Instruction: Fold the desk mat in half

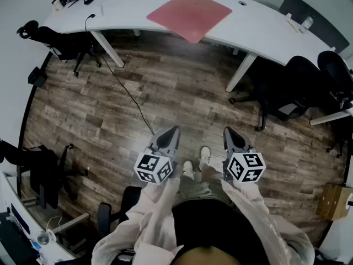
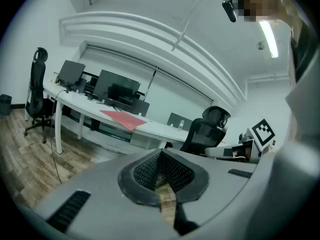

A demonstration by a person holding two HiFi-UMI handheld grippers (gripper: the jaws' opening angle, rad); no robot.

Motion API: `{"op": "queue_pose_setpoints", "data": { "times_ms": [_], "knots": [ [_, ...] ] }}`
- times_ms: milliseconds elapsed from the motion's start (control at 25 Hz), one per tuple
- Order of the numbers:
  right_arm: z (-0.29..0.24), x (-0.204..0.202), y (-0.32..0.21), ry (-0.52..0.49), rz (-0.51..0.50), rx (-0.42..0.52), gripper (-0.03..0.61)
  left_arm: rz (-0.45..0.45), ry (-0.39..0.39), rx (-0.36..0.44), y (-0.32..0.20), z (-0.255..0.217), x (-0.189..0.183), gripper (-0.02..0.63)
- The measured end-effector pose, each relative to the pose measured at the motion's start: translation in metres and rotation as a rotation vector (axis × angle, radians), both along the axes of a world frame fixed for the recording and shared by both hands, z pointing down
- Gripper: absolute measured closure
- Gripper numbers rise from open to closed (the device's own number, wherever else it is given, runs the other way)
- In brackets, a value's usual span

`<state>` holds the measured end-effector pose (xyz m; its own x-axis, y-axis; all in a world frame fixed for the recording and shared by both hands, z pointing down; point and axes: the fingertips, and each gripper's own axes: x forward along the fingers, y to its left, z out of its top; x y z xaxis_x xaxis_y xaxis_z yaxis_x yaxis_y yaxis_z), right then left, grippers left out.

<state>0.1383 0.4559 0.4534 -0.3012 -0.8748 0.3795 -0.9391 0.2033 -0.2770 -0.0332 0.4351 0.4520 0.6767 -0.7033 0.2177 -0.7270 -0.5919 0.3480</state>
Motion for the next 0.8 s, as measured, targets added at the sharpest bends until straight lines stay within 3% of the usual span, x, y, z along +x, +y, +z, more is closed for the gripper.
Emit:
{"op": "queue_pose_setpoints", "data": {
  "times_ms": [520, 800],
  "knots": [
    [0.002, -0.015, 0.024, -0.03, 0.04, -0.012, 0.565, 0.017, 0.016, -0.013, 0.023, 0.005, -0.013, 0.587],
    [0.013, -0.006, -0.004, -0.047, 0.032, -0.044, 0.565, -0.022, 0.033, -0.047, -0.002, 0.015, -0.013, 0.588]
  ]
}}
